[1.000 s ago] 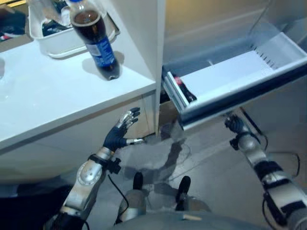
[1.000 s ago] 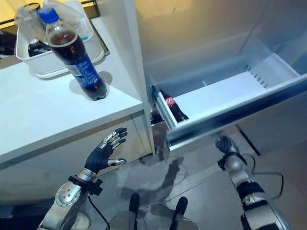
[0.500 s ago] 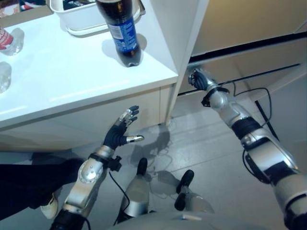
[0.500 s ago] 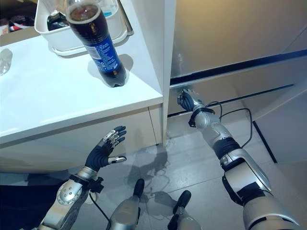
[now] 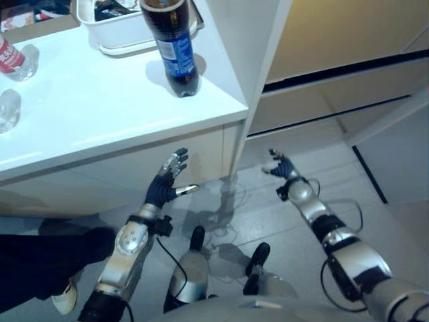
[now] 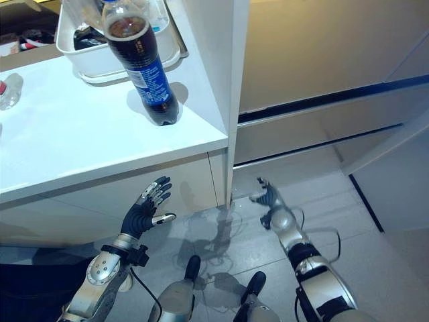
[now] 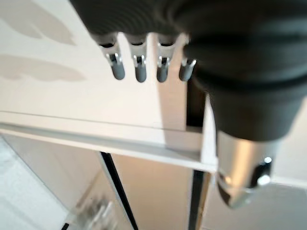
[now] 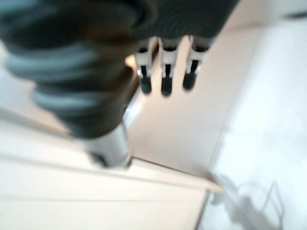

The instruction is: Take the drinks into the refrigerator

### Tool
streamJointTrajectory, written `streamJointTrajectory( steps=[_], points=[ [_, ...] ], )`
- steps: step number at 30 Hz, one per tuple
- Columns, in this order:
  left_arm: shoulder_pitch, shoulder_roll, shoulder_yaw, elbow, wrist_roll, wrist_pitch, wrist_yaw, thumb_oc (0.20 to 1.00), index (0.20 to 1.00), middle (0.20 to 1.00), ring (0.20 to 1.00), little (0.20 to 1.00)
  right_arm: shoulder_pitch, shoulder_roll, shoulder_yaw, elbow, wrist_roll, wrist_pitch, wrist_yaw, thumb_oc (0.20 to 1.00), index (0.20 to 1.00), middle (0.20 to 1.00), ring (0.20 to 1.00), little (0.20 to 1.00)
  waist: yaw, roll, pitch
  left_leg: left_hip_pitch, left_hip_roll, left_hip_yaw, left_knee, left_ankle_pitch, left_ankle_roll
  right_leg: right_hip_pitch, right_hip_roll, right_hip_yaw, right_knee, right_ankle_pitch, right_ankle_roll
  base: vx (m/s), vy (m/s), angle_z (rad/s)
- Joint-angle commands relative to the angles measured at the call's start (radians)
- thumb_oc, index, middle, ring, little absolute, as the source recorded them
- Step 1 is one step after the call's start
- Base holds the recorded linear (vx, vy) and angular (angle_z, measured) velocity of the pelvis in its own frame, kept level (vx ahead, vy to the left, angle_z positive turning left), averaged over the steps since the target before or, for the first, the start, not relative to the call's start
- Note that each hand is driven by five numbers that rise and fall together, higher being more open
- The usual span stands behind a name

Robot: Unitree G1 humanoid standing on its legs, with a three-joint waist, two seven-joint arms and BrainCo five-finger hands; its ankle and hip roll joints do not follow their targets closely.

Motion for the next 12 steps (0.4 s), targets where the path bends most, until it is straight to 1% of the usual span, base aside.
streamJointTrajectory(
  steps=[1,2,3,4,5,6,7,9,11,12],
  points=[
    [-0.010,-0.017,0.000,0.047,0.117,-0.018,0.026,1.000,1.000,1.000,1.000,1.000,0.043,0.013,-0.003,0.092,0.101,-0.033,0.007,1.000,1.000,1.000,1.000,1.000,-0.027,-0.016,-0.046,0.014,-0.086,0.020,-0.003,-0.073,0.089,0.022,-0.009,-0.001,0.078,-0.058,0.033,0.03,0.001,-0.02],
    [-0.015,-0.033,-0.001,0.096,0.138,-0.014,0.038,1.000,1.000,1.000,1.000,1.000,0.076,0.033,-0.013,0.155,0.110,-0.027,0.020,1.000,1.000,1.000,1.000,1.000,-0.033,-0.012,-0.050,0.023,-0.084,0.023,-0.003,-0.079,0.087,0.030,-0.007,0.001,0.079,-0.063,0.033,0.03,0.021,-0.04],
    [-0.049,-0.075,-0.003,0.278,0.163,0.020,0.069,1.000,1.000,1.000,1.000,1.000,0.129,0.053,-0.018,0.224,0.117,-0.013,0.035,1.000,1.000,1.000,1.000,1.000,-0.055,-0.011,-0.061,0.026,-0.086,0.027,-0.003,-0.075,0.087,0.031,-0.010,0.002,0.079,-0.061,0.031,0.00,0.000,0.00],
    [-0.053,-0.077,-0.004,0.284,0.165,0.016,0.071,1.000,1.000,1.000,1.000,1.000,0.129,0.052,-0.019,0.225,0.117,-0.013,0.035,1.000,1.000,1.000,1.000,1.000,-0.056,-0.010,-0.062,0.025,-0.086,0.026,-0.003,-0.075,0.087,0.031,-0.010,0.001,0.079,-0.061,0.032,0.00,0.000,0.00],
    [-0.066,-0.089,-0.007,0.354,0.209,0.022,0.085,1.000,1.000,1.000,1.000,1.000,0.151,0.058,-0.036,0.252,0.127,-0.009,0.033,1.000,1.000,1.000,1.000,1.000,-0.064,-0.009,-0.066,0.030,-0.086,0.029,-0.003,-0.078,0.087,0.033,-0.010,0.001,0.079,-0.063,0.031,0.04,0.020,-0.01],
    [-0.097,-0.142,0.019,0.555,0.226,0.055,0.122,1.000,1.000,1.000,1.000,1.000,0.201,0.071,-0.051,0.298,0.133,-0.002,0.035,1.000,1.000,1.000,1.000,1.000,-0.083,-0.007,-0.078,0.044,-0.085,0.041,-0.003,-0.081,0.086,0.042,-0.007,0.006,0.081,-0.066,0.029,0.04,0.020,-0.09],
    [-0.101,-0.144,0.019,0.561,0.226,0.052,0.123,1.000,1.000,1.000,1.000,1.000,0.200,0.070,-0.051,0.298,0.133,-0.003,0.035,1.000,1.000,1.000,1.000,1.000,-0.084,-0.006,-0.078,0.043,-0.085,0.041,-0.003,-0.081,0.086,0.042,-0.007,0.005,0.081,-0.066,0.029,0.05,0.022,-0.26],
    [-0.136,-0.192,0.061,0.767,0.207,0.081,0.147,1.000,1.000,1.000,1.000,1.000,0.234,0.079,-0.057,0.338,0.125,0.010,0.036,1.000,1.000,1.000,1.000,1.000,-0.103,-0.006,-0.093,0.056,-0.085,0.050,-0.003,-0.087,0.086,0.050,-0.005,0.011,0.081,-0.069,0.027,0.05,0.018,-0.21],
    [-0.182,-0.239,0.133,0.972,0.111,0.109,0.150,1.000,1.000,1.000,1.000,1.000,0.245,0.083,-0.048,0.350,0.108,0.017,0.037,1.000,1.000,1.000,1.000,1.000,-0.119,-0.005,-0.107,0.070,-0.083,0.060,-0.003,-0.092,0.084,0.060,0.000,0.021,0.080,-0.073,0.024,0.05,0.011,-0.03],
    [-0.207,-0.243,0.138,1.039,0.134,0.108,0.151,1.000,1.000,1.000,1.000,1.000,0.244,0.084,-0.036,0.351,0.095,0.018,0.033,1.000,1.000,1.000,1.000,1.000,-0.126,-0.006,-0.111,0.078,-0.081,0.062,-0.003,-0.096,0.083,0.066,0.004,0.023,0.079,-0.075,0.022,0.06,-0.003,-0.07]
  ],
)
